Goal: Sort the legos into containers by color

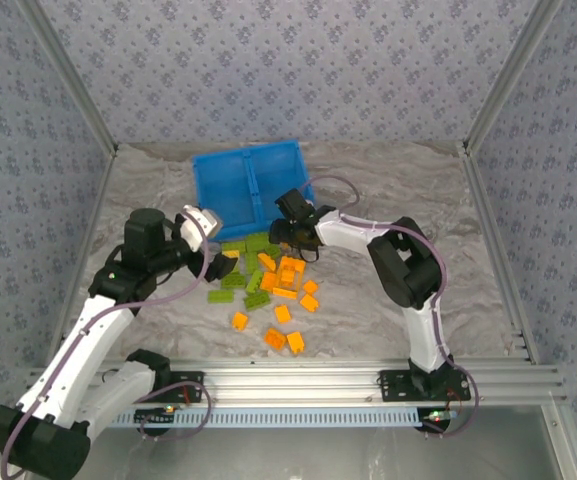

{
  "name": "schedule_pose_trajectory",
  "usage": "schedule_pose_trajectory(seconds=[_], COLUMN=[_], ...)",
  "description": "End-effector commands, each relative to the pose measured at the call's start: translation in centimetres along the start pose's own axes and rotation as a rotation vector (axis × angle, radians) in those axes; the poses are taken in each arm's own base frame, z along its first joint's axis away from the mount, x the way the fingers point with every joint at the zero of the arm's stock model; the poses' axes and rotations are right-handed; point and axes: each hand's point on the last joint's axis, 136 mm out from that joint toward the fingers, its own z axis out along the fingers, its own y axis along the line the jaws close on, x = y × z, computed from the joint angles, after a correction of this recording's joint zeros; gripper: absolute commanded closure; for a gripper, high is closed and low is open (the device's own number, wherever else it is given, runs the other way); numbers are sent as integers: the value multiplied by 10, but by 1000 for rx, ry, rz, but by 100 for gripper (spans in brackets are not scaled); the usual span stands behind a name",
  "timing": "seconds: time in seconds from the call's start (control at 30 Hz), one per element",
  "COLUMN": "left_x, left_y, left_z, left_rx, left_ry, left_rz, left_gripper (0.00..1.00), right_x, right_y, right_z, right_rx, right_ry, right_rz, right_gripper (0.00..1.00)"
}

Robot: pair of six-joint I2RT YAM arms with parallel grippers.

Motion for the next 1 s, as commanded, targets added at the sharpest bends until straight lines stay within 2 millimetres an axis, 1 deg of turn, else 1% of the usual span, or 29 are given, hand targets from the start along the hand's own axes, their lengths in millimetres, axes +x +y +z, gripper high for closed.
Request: schedule_pose_trajectory(seconds=[0.0, 0.1, 0.13, 0.23, 0.3, 0.37, 0.4, 0.43, 0.47, 0.53, 0.6, 0.63, 0.67, 0.7, 0.73, 0.77, 0.8, 0.83, 0.9, 0.97], left_x=[-9, -10, -10, -9, -9, -8, -9, -9, -10, -9, -9, -9, -8, -8, -8, -8, -7, -8, -8, -8], left_y=[-6, -8, -8, -8, -7, -7, -7, -7, -7, -7, -7, -7, -7, -7, -7, -8, -8, -8, -8, -8], left_z=[-1, 0, 0, 0, 1, 2, 2, 2, 2, 3, 3, 3, 3, 3, 3, 3, 3, 3, 3, 2], left_rx=[27, 33, 34, 32, 32, 33, 33, 33, 33, 34, 34, 34, 35, 36, 36, 37, 37, 36, 38, 36], left_ry=[-37, -39, -39, -35, -34, -32, -32, -33, -34, -31, -31, -31, -30, -30, -29, -27, -26, -27, -27, -28], left_rz=[11, 16, 18, 16, 18, 14, 14, 13, 14, 15, 14, 14, 13, 14, 15, 13, 14, 14, 13, 13], left_gripper=[1, 1, 1, 1, 1, 1, 1, 1, 1, 1, 1, 1, 1, 1, 1, 1, 1, 1, 1, 1], right_x=[8, 13, 15, 19, 18, 18, 13, 21, 20, 18, 13, 12, 9, 7, 6, 5, 0, 0, -3, -4], right_y=[-13, -17, -19, -28, -35, -41, -39, -48, -50, -50, -49, -46, -41, -34, -29, -28, -23, -22, -27, -28], right_z=[4, -1, -3, -14, -27, -38, -47, -49, -56, -68, -78, -83, -88, -91, -91, -89, -87, -82, -69, -55], right_rx=[53, 49, 51, 72, 84, 93, 85, 101, 101, 97, 92, 87, 72, 49, 37, 48, 54, 63, 104, 100], right_ry=[7, 6, 8, -6, -29, -50, -71, -63, -73, -97, -117, -126, -136, -140, -133, -119, -113, -94, -69, -36], right_rz=[14, 20, 19, 16, 16, 10, 4, -7, -17, -39, -66, -82, -111, -139, -207, -249, -300, -346, -412, -457], right_gripper=[33, 41, 42, 47, 50, 51, 52, 54, 55, 58, 63, 63, 59, 48, 33, 14, 2, 0, 0, 0])
